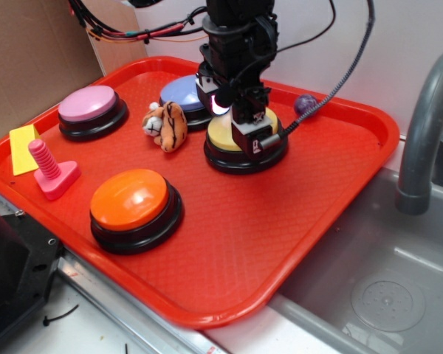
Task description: Push the yellow button.
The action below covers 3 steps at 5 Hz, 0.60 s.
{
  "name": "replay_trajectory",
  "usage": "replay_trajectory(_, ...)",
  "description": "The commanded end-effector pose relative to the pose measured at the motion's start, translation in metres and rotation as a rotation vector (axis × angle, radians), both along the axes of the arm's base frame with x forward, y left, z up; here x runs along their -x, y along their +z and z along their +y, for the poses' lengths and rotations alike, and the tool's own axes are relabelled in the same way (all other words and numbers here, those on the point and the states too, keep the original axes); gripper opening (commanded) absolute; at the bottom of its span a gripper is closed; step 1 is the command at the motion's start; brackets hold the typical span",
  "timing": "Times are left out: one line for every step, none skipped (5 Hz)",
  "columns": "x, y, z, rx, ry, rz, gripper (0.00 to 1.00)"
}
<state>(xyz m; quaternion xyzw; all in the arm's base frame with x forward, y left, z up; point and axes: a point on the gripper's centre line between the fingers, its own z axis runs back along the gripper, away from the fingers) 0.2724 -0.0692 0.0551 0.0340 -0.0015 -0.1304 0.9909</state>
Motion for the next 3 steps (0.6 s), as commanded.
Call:
replay_trajectory(-0.01,0.052,-0.001,0.066,0.055,-0.091,1.0)
replay_trajectory(-0.008,0.059,0.002,0.068,0.074,-0.082,1.0)
replay_trajectory(-0.004,0.067,0.003,0.023,0.099,-0.083,1.0)
